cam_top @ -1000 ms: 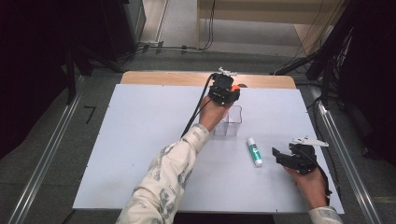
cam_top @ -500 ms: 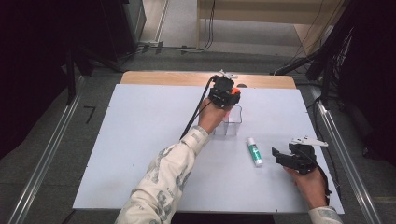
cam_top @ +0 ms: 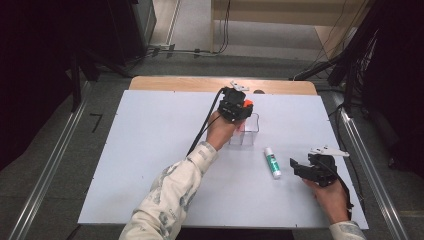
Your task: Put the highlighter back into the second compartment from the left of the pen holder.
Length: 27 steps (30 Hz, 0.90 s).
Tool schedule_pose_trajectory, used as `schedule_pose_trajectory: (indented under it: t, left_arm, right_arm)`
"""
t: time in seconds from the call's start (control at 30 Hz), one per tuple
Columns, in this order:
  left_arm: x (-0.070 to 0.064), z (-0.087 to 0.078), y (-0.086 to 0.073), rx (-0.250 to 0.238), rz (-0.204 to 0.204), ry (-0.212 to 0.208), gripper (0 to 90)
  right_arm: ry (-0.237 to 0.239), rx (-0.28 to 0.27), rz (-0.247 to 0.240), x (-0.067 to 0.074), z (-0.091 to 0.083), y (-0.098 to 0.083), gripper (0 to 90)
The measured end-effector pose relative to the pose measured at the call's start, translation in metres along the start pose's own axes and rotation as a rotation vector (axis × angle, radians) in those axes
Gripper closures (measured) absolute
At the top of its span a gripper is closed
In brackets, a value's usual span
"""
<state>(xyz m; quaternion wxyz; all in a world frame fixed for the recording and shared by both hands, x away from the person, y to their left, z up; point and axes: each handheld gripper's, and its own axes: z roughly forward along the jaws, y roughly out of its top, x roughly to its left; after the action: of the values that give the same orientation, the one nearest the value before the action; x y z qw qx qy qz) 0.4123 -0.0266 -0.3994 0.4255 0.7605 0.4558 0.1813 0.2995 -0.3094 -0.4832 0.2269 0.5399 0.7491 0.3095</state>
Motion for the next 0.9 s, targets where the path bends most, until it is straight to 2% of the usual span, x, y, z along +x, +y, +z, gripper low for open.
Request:
schedule_pose_trajectory:
  t: [0.5, 0.67, 0.9]
  left_arm:
    - [0.000, -0.008, -0.012, -0.005, 0.005, 0.002, 63.8]
    - [-0.001, -0.013, -0.015, -0.020, 0.003, 0.003, 60.0]
    - [0.002, -0.025, -0.023, -0.043, -0.002, -0.016, 53.1]
  right_arm:
    - [0.000, 0.003, -0.003, 0.001, 0.000, 0.000, 27.0]
    - [-0.002, 0.004, -0.001, 0.001, 0.000, 0.000, 27.0]
    - [-0.004, 0.004, 0.000, 0.001, 0.000, 0.000, 27.0]
